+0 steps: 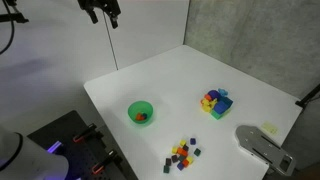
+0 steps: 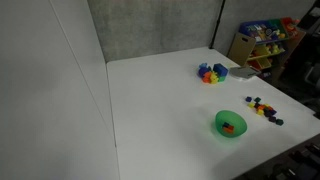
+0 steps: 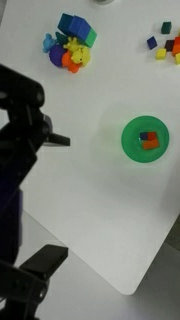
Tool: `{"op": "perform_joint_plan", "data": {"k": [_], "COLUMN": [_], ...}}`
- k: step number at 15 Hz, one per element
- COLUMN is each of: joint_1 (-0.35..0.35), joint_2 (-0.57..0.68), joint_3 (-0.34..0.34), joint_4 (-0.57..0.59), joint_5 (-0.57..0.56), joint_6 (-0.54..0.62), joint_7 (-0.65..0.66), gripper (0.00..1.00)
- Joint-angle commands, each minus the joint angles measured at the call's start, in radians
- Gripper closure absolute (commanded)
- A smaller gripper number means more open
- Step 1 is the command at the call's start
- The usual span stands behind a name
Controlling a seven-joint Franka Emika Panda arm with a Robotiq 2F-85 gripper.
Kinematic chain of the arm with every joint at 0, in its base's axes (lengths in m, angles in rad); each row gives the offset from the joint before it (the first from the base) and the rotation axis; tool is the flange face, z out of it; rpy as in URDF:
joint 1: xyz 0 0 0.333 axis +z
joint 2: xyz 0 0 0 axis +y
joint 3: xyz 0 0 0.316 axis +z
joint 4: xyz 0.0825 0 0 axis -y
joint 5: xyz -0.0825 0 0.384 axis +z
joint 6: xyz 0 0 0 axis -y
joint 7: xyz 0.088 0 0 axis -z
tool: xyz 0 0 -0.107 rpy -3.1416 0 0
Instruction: Put one purple block inside the green bowl
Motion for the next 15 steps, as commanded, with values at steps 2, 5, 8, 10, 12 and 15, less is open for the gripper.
{"op": "perform_joint_plan", "data": {"k": [2, 5, 8, 10, 12, 15], "joint_1": [-0.008, -0.008, -0.028, -0.051, -0.076, -0.115], "joint_2": [0.000, 0.000, 0.029, 0.061, 0.098, 0.166], "joint_3": [0.006, 0.006, 0.006, 0.002, -0.007, -0.029], "joint_4": [0.002, 0.002, 0.006, 0.008, 0.005, -0.020], "joint_5": [0.004, 0.004, -0.019, -0.039, -0.062, -0.098], "joint_6": [-0.002, -0.002, 0.019, 0.024, 0.039, 0.118], "joint_7": [-0.003, -0.003, 0.013, 0.022, 0.025, 0.014], "gripper": [0.00, 0.00, 0.00, 0.00, 0.00, 0.00]}}
